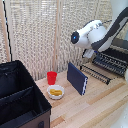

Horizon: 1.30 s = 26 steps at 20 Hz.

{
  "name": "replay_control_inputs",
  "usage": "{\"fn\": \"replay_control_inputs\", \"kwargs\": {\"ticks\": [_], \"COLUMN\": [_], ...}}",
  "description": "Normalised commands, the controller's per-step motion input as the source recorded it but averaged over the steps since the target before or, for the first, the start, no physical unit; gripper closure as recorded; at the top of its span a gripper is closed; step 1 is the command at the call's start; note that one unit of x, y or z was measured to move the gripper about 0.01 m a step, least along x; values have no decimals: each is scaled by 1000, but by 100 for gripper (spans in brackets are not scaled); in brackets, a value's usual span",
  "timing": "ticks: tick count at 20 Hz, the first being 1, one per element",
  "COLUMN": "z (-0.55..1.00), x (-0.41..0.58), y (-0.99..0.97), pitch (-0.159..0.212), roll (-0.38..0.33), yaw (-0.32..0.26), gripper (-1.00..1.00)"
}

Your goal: Gently stretch your hand towards the oven tray's handle, obtaining a firm grip, and draw it cautiously out of the oven. Transition your grip to the hot dog bowl, gingerly seizing the edge, and elevate it from the surface. Hover the bowl over the tray, delicately lower it, and temper your grip, establishing the bowl's equilibrium.

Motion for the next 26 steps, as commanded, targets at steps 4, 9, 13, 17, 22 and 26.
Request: {"fn": "replay_control_inputs", "kwargs": {"ticks": [4,9,13,17,22,26], "z": [-201,-203,-233,-215,-140,-4], "x": [0,0,34,106,113,21], "y": [-250,-113,-232,-411,-539,-528], "pitch": [-2,0,-1,0,58,152], "roll": [-128,-242,-228,-76,27,1], "yaw": [0,-20,-24,18,114,196], "gripper": [-100,-100,-100,-100,-100,-100]}}
